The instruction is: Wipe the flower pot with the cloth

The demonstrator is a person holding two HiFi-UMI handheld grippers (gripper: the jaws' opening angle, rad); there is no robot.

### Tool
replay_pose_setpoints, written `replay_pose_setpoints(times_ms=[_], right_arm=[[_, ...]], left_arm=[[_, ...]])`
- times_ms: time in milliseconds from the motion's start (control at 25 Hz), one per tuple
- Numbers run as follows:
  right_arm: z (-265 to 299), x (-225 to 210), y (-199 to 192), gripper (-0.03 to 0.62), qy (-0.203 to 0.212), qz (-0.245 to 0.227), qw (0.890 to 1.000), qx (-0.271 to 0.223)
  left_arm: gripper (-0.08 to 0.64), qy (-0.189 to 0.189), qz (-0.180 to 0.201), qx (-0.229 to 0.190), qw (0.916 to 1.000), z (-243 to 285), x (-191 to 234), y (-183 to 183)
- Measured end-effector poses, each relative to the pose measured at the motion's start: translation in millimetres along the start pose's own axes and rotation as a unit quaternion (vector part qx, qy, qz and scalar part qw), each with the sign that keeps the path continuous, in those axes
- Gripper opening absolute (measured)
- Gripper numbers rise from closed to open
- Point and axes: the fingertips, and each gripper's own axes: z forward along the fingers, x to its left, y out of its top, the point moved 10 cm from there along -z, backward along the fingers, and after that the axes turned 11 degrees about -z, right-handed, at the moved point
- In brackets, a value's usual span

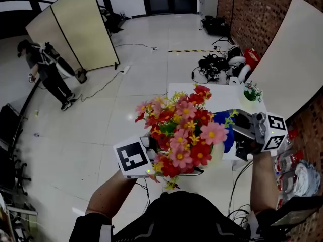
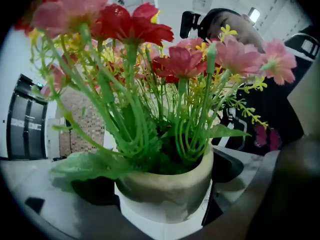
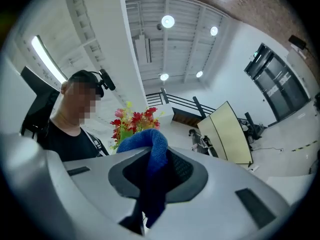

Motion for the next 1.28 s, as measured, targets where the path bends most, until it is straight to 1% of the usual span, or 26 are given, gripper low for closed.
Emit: replay_pose_setpoints(times_ms=[160, 320, 400, 480, 560, 640, 720, 800, 920, 1040, 1160, 1240, 1280], right_arm=[[6.7, -11.2, -1.3, 0.053, 0.045, 0.015, 0.999, 0.017], [25.1, -17.0, -9.0, 0.054, 0.074, 0.030, 0.996, 0.032], [36.1, -15.5, -13.4, 0.053, 0.085, 0.035, 0.995, 0.035], [37.9, -14.3, -16.3, 0.052, 0.086, 0.036, 0.995, 0.030], [29.0, -12.5, -20.6, 0.053, 0.083, 0.027, 0.996, 0.019], [5.4, -7.6, -26.3, 0.054, 0.081, 0.018, 0.996, -0.013], [-25.1, 0.8, -30.6, 0.054, 0.084, 0.018, 0.995, -0.053], [-40.2, 10.9, -28.9, 0.054, 0.093, 0.014, 0.993, -0.066], [-39.6, 25.5, -19.0, 0.054, 0.111, 0.008, 0.992, -0.067], [-45.7, 32.1, -18.5, 0.054, 0.121, 0.012, 0.991, -0.055], [-31.7, 32.1, -23.6, 0.054, 0.151, 0.023, 0.988, -0.031], [-18.6, 25.6, -27.9, 0.054, 0.151, 0.033, 0.988, -0.022], [-10.0, 21.5, -30.2, 0.054, 0.148, 0.038, 0.988, -0.015]], left_arm=[[0.545, -0.001, 0.020, 0.010, 0.9997, 9.1, -6.6, 0.1], [0.545, -0.007, 0.022, 0.018, 0.9996, 9.7, -14.2, -2.2], [0.545, -0.007, 0.025, 0.019, 0.9995, 9.0, -20.9, -3.8], [0.545, -0.005, 0.020, 0.017, 0.9997, 9.5, -23.5, -4.9], [0.545, -0.006, 0.035, 0.029, 0.9989, 15.2, -25.2, -9.8], [0.545, -0.005, 0.050, 0.040, 0.9979, 26.5, -31.3, -20.3], [0.545, -0.006, 0.053, 0.041, 0.9977, 34.3, -38.0, -29.6], [0.545, -0.011, 0.059, 0.040, 0.9974, 28.6, -40.5, -27.5], [0.545, -0.018, 0.067, 0.051, 0.9963, 12.7, -38.6, -14.2], [0.545, -0.028, 0.073, 0.067, 0.9947, 19.2, -42.6, -15.4], [0.545, -0.047, 0.057, 0.066, 0.9951, 25.3, -45.3, -20.4], [0.545, -0.061, 0.043, 0.059, 0.9955, 25.8, -45.2, -20.8], [0.545, -0.066, 0.042, 0.058, 0.9952, 26.0, -46.0, -19.7]])
